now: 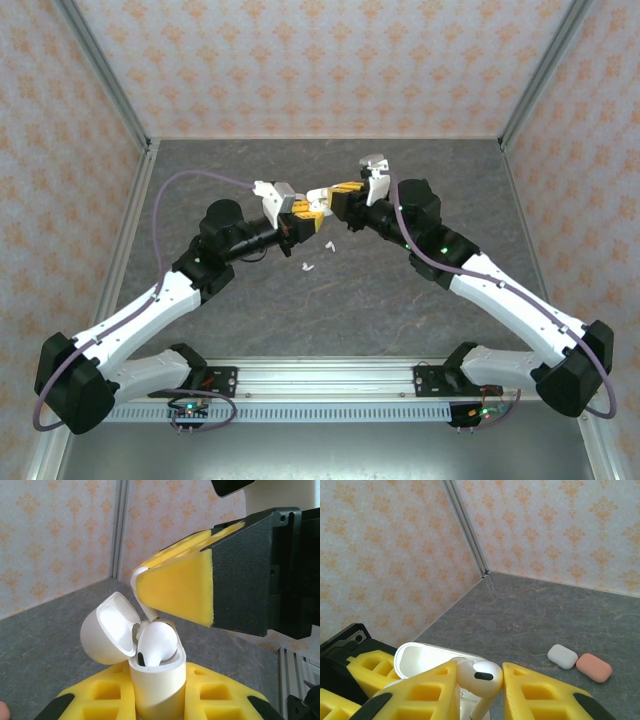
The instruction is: Insert the wireless bluetooth earbuds into the charging case
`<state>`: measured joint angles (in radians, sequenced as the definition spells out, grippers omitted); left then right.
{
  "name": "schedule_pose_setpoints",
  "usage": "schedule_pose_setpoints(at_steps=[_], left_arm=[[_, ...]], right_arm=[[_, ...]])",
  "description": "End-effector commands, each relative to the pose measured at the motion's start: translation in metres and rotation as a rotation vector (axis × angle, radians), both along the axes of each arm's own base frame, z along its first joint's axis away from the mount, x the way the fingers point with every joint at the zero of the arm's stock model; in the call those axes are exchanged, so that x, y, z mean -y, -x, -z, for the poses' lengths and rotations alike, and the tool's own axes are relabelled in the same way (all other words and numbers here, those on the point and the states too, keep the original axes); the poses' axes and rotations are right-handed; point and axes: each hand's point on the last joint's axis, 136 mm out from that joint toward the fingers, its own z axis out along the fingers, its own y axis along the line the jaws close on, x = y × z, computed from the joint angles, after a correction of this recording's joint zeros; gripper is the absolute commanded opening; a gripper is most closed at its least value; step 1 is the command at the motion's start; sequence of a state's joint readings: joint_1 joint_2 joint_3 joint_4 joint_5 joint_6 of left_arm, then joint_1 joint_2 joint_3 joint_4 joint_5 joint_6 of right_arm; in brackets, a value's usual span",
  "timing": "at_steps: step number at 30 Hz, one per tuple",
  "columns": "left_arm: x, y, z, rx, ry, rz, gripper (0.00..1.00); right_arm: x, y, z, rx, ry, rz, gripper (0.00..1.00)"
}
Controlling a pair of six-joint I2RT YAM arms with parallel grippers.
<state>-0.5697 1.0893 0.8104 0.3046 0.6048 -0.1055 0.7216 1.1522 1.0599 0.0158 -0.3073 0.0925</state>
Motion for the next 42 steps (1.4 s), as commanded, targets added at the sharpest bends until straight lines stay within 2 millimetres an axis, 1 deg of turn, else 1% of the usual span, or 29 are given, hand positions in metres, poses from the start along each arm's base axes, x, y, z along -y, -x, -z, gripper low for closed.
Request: schedule_pose_setpoints(at_steps=[1,6,9,12,16,19,23,27,29,31,33,35,36,38,40,42], left_arm=[[0.002,0.004,-0.028,0.073,0.046,0.019,0.0],[0.001,0.006,-0.03,0.082,0.044,0.015,0.0],[0.0,0.006,-0.031,0.085,0.042,0.01,0.0],[-0.001,0.006,-0.03,0.086,0.039,0.01,0.0],[-0.001,0.006,-0.029,0.084,0.038,0.011,0.0],[-0.001,0.007,-0.029,0.085,0.037,0.012,0.0],[-0.001,0.007,-0.029,0.084,0.038,0.012,0.0],[-0.002,0.009,-0.031,0.092,0.044,0.015,0.0],[-0.002,0.011,-0.032,0.095,0.048,0.019,0.0],[-0.002,0.013,-0.035,0.102,0.058,0.026,0.0],[-0.001,0.015,-0.037,0.11,0.064,0.038,0.0],[-0.001,0.018,-0.04,0.118,0.07,0.046,0.0],[-0.002,0.018,-0.04,0.119,0.07,0.045,0.0],[-0.002,0.019,-0.041,0.12,0.069,0.049,0.0],[-0.001,0.019,-0.041,0.121,0.068,0.053,0.0],[-0.001,0.019,-0.041,0.121,0.066,0.055,0.0]], right_arm=[[-0.003,0.001,-0.011,0.016,0.0,-0.014,0.24],[-0.006,0.006,0.003,-0.03,0.033,-0.041,0.24],[-0.008,0.01,0.006,-0.053,0.03,-0.062,0.25],[-0.009,0.012,0.004,-0.07,0.022,-0.073,0.29],[-0.011,0.012,-0.009,-0.077,-0.002,-0.077,0.4],[-0.009,0.013,-0.024,-0.062,-0.022,-0.072,0.45],[0.002,0.01,-0.046,-0.046,-0.046,-0.047,0.5],[0.013,0.006,-0.058,-0.055,-0.063,-0.036,0.56],[0.02,0.003,-0.06,-0.075,-0.089,-0.037,0.63],[0.024,0.001,-0.057,-0.106,-0.109,-0.052,0.69],[0.024,0.001,-0.048,-0.15,-0.13,-0.091,0.81],[0.017,0.006,-0.038,-0.201,-0.144,-0.17,0.96],[0.013,0.01,-0.035,-0.217,-0.145,-0.209,0.98],[0.0,0.015,-0.022,-0.28,-0.157,-0.293,1.0],[-0.008,0.02,-0.02,-0.305,-0.189,-0.36,0.99],[-0.013,0.023,-0.023,-0.308,-0.223,-0.402,0.99]])
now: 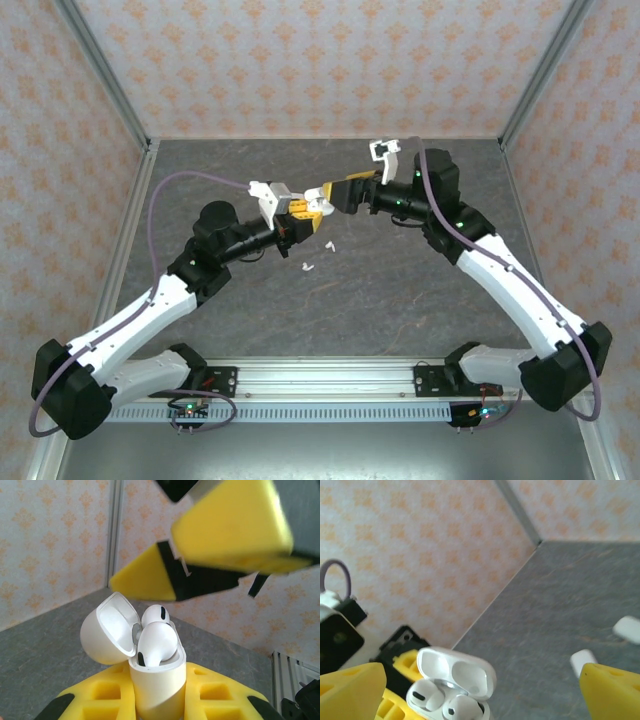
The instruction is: Insert the wireless bluetooth earbuds into the charging case
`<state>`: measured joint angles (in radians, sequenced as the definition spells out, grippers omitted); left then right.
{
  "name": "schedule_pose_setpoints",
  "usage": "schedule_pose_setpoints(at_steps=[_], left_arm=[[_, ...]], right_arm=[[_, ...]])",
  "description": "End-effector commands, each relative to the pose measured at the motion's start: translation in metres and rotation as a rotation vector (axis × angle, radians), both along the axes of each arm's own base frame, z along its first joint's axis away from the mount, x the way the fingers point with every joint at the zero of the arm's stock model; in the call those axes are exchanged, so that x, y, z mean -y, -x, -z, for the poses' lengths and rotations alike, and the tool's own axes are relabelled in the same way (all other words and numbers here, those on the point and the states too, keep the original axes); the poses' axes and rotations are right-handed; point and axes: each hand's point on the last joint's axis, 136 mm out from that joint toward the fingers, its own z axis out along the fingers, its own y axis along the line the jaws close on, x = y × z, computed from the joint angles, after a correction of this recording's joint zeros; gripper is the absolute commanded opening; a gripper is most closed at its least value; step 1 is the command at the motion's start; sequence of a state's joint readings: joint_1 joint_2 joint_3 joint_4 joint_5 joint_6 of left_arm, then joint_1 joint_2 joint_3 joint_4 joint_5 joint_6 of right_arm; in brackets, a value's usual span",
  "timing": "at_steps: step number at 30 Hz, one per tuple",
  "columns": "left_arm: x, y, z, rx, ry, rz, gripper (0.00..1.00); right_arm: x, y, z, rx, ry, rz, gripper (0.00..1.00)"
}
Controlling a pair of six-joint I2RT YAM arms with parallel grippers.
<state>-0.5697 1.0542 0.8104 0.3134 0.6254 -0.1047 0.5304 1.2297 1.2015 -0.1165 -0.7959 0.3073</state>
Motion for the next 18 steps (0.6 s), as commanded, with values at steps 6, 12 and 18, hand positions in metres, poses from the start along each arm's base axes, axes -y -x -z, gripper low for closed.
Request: schedule_pose_setpoints(at_steps=[6,12,18], left_arm=[[0.003,0.01,-0.027,0.082,0.043,0.042,0.0],[0.004,0.009,-0.023,0.072,0.034,0.041,0.0],[0.003,0.008,-0.021,0.068,0.028,0.036,0.0]], right_arm=[[-0.023,0.026,-0.015,-0.009,-0.128,-0.216,0.98],[-0.03,0.029,-0.024,-0.002,-0.166,-0.267,0.84],[-0.03,0.032,-0.043,0.045,-0.189,-0.278,0.73]])
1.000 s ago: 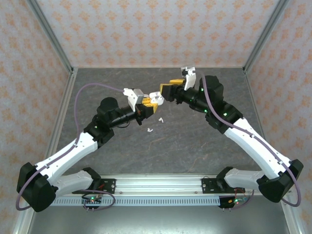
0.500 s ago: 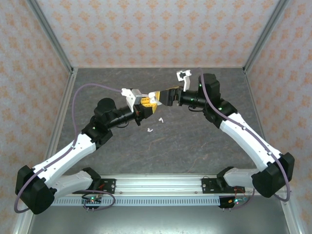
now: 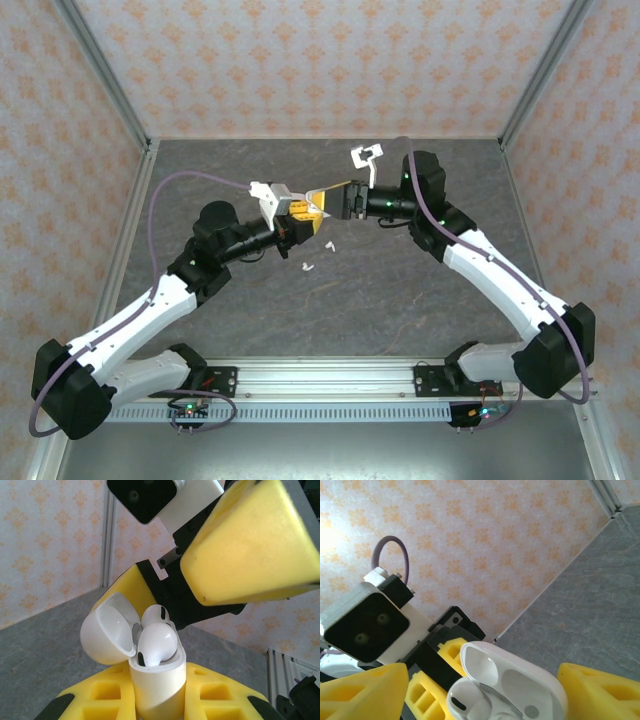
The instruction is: Insert the wireless bluetooth earbuds into the charging case
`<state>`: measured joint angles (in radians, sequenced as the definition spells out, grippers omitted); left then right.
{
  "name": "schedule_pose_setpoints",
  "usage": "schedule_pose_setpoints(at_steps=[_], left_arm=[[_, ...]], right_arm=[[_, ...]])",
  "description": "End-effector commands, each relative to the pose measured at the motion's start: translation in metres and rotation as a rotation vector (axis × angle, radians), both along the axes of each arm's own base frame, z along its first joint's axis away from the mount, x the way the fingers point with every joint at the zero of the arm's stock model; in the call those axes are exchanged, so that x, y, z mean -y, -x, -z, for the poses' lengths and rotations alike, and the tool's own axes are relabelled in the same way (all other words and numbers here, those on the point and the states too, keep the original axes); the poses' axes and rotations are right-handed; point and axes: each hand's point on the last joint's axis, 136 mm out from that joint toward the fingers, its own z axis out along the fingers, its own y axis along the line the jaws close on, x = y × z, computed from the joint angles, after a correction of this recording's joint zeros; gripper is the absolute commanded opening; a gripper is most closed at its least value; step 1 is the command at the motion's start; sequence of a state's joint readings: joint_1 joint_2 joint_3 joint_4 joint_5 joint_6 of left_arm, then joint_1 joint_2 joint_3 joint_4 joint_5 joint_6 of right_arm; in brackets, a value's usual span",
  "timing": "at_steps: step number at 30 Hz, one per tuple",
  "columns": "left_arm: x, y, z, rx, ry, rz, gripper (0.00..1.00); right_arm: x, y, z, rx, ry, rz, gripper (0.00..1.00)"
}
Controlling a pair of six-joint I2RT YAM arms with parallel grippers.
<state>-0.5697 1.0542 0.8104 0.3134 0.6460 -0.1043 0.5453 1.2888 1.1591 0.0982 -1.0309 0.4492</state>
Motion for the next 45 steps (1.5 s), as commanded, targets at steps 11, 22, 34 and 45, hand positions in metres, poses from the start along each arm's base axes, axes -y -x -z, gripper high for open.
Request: schedule_pose_setpoints(at_steps=[11,22,34,45], left_arm=[[0.0,0.005,-0.02,0.066,0.021,0.01,0.0],[-0.003,0.005,-0.019,0.068,0.021,-0.009,0.0],[-0.003,0.0,-0.016,0.058,0.015,-0.026,0.0],[0.009,-0.025,-0.001,-0.002,-0.021,-0.045,0.0]], right_arm=[[0.001,0.015,-0.056,0.164,-0.091,-0.046,0.67],[0.007,0.018,-0.049,0.174,-0.049,-0.021,0.67],[0.018,-0.002,-0.019,0.135,0.092,0.107,0.7],[0.09,-0.081,0.049,-0.113,0.247,0.574,0.87]])
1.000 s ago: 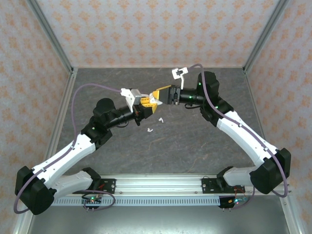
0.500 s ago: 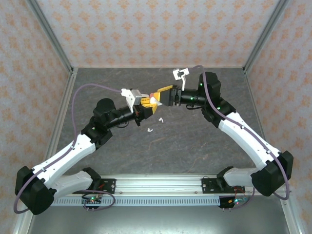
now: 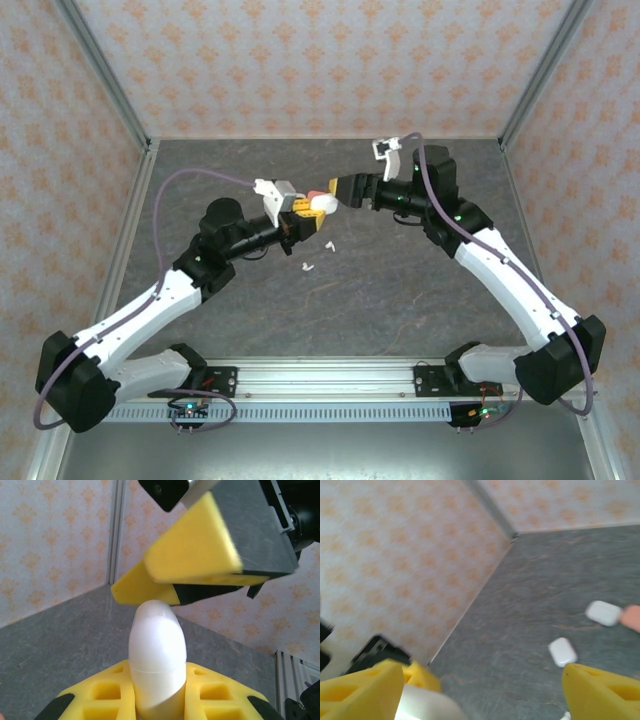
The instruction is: Insert the wireless bluetooth earbuds into the charging case
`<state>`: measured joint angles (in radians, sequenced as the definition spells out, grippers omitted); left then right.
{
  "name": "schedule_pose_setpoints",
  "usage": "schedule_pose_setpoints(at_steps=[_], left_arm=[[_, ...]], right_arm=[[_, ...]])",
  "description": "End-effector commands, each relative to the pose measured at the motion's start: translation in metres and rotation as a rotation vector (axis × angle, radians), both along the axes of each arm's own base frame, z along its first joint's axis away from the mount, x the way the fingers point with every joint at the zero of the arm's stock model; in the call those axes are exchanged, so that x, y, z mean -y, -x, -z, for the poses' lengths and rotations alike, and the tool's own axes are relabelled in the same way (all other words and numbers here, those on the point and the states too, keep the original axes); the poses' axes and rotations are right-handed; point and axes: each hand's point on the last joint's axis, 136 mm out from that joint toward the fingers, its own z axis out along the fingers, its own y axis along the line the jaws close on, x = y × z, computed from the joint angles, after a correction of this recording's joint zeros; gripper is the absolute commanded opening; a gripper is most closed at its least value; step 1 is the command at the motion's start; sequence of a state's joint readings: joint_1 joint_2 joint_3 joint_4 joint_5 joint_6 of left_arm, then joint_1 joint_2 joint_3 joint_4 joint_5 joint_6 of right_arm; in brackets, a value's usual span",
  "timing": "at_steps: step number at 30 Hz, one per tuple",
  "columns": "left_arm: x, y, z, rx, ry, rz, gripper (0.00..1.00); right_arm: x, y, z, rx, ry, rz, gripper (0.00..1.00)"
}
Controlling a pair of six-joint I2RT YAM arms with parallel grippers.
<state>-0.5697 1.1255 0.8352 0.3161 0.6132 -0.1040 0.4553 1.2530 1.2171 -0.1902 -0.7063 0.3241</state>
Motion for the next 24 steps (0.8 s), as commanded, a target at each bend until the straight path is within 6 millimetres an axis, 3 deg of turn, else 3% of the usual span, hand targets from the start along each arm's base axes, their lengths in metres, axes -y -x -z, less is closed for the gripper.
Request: schedule_pose_setpoints(at_steps=[1,5,11,18,24], left_arm=[[0.006,-0.01,-0.012,0.026,-0.004,-0.013,0.0],[0.011,-0.025,-0.004,-0.003,-0.035,-0.038,0.0],[0.02,-0.058,0.02,-0.089,-0.088,-0.097,0.0],[0.028,-0.103,0.08,-0.25,-0.189,-0.212,0.0],[0.054,-0.126,0.135,-0.413,-0.251,-0.163,0.0]], right_arm=[[0.045,-0.03,0.033,-0.112,0.042,0.255,0.9],[0.085,-0.038,0.071,-0.196,0.095,0.419,0.99],[0.124,-0.026,0.129,-0.273,0.285,0.563,0.99],[0.147,-0.01,0.143,-0.275,0.353,0.639,0.99],[0.154,-0.003,0.145,-0.268,0.368,0.662,0.99]])
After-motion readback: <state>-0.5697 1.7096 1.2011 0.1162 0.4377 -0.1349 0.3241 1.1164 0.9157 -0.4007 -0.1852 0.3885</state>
